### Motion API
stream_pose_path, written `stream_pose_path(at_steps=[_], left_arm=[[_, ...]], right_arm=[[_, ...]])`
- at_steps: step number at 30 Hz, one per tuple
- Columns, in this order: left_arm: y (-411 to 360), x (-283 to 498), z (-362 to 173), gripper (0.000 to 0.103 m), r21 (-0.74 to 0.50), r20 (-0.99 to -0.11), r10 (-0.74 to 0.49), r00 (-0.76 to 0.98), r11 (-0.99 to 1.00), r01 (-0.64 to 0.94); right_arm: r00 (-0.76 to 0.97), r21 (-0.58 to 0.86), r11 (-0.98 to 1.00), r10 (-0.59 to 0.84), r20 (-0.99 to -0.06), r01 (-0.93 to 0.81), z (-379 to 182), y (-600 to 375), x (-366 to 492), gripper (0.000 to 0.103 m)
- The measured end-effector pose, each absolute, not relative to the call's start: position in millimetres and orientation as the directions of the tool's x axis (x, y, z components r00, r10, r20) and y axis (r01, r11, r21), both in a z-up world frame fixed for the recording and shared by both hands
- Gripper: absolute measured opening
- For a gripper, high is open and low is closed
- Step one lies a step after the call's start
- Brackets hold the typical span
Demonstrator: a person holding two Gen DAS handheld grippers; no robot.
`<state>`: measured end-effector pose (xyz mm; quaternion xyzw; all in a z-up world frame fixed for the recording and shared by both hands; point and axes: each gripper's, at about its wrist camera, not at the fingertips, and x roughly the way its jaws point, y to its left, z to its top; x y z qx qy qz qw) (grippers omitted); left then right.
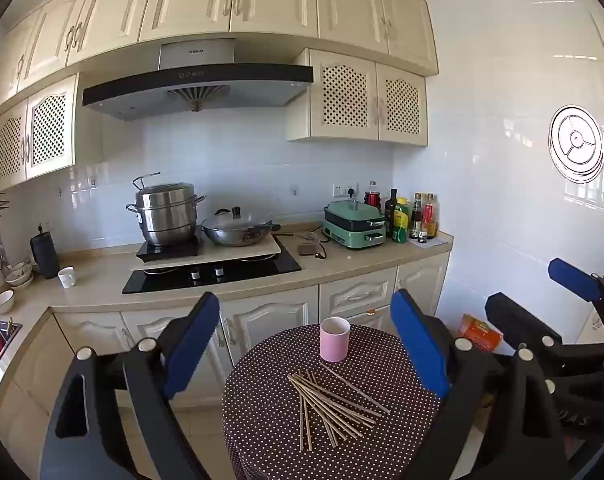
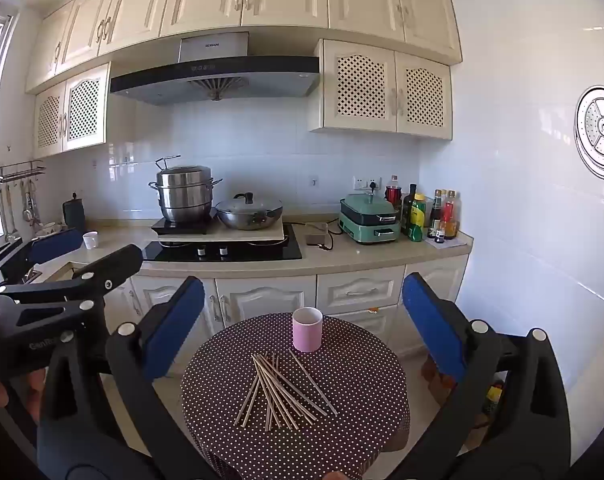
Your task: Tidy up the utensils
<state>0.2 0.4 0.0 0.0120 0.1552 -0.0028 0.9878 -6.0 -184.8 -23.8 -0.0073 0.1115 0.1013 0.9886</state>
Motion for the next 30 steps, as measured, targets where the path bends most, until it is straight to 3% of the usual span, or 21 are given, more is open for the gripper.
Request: stream_pose_path(at_steps=[30], left_arm=[[-2,-10,8,0.086,0.028,-0.279,-0.004,0.960,1.000,0.013]], right_arm=[[0.959,0.006,0.980,0.195,-0.205,-0.198,-22,-181,-16,0.097]])
